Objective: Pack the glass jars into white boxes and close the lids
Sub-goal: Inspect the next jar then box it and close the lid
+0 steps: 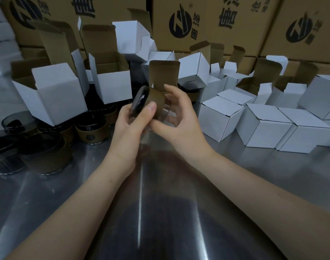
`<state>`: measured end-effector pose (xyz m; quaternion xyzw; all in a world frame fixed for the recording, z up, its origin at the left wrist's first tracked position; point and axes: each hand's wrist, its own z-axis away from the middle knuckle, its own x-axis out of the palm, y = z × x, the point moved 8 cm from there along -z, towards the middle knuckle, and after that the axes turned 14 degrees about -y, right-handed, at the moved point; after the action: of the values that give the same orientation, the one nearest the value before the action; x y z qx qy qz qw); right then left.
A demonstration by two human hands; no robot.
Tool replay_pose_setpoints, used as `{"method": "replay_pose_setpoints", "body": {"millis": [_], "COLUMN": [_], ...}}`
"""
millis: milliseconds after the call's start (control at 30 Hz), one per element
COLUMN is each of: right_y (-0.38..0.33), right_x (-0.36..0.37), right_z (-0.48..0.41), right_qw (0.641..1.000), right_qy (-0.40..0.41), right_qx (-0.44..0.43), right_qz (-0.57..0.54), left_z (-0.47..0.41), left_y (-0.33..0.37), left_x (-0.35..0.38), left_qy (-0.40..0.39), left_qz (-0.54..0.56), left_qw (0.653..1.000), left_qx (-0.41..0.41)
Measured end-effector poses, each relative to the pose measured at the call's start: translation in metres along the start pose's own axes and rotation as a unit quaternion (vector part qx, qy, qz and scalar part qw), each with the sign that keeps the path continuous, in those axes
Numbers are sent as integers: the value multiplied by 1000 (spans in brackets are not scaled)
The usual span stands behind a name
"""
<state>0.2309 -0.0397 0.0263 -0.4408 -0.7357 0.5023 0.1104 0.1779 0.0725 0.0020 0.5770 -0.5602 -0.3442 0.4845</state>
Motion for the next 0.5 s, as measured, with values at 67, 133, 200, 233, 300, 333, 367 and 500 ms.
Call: {"method": "replay_pose_setpoints", "body": {"millis": [67,133,200,233,300,333,367,500], "right_y": [6,9,10,9,8,8,7,5], "right_x": [0,-1,-2,-3,-4,-4,-5,-5], "right_z": [0,-1,-1,-2,-4,-4,-5,-5], "right_qw": [999,999,998,998,999,999,999,997], "right_qy": [0,-6,-7,-6,-7,-8,-8,-44], "right_qx": [31,43,39,37,30,26,23,18], "right_qz": [-20,-26,-40,-46,-43,-35,-23,64], "left_z": [-2,-3,-3,-2,-1,-1,-1,0], "left_y": [-4,-6,-8,-8,-8,-7,-7,-5], "left_x": [2,3,4,5,7,7,6,-8], "left_qy": [-14,-22,-31,-35,-36,-31,-20,66], "left_qz": [3,-4,-15,-17,-17,-17,-18,-17], "left_qw": [1000,999,998,998,998,998,998,997], "left_qx": [-22,-37,-48,-51,-56,-56,-55,-44]}}
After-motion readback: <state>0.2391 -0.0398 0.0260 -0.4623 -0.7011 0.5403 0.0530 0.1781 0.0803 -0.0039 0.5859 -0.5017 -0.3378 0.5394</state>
